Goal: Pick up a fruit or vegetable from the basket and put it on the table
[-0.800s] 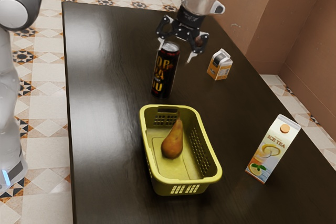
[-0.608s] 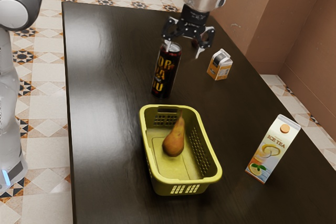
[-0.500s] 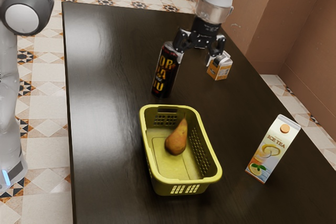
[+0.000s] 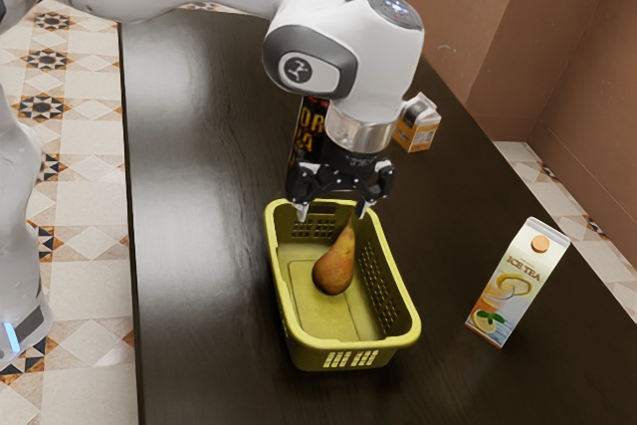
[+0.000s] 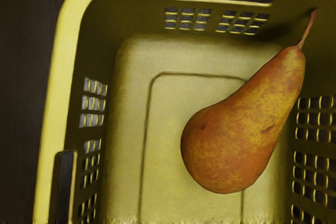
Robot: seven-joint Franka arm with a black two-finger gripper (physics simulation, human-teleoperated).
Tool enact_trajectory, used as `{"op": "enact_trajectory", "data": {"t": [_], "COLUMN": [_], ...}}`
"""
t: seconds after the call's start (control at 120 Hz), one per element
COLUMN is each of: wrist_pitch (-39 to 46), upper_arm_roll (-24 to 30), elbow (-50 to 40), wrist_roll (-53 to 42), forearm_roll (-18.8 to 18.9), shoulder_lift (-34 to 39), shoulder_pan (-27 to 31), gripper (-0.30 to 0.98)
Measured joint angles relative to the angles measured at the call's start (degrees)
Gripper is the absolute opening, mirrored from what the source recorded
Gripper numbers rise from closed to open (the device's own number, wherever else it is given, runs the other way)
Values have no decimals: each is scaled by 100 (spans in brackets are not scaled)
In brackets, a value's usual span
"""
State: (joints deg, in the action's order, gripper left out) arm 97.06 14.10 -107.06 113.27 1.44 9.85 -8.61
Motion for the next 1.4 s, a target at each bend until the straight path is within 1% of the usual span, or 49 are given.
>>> {"op": "enact_trajectory", "data": {"t": [0.067, 0.192, 0.442, 0.592, 0.767, 1.017, 1.4], "wrist_pitch": [111, 239, 349, 393, 464, 527, 801], "upper_arm_roll": [21, 8, 26, 106, 111, 110, 134], "elbow": [-66, -117, -159, -366, -405, -406, -374], "wrist_roll": [11, -530, -1448, -1840, -2184, -2717, -3459], "forearm_roll": [1, 32, 100, 44, 7, 57, 72], "shoulder_lift": [47, 71, 60, 30, -161, -303, -672], "shoulder_pan": [-4, 216, 179, 169, 319, 575, 582], "gripper": [69, 69, 69, 69, 69, 69, 69]}}
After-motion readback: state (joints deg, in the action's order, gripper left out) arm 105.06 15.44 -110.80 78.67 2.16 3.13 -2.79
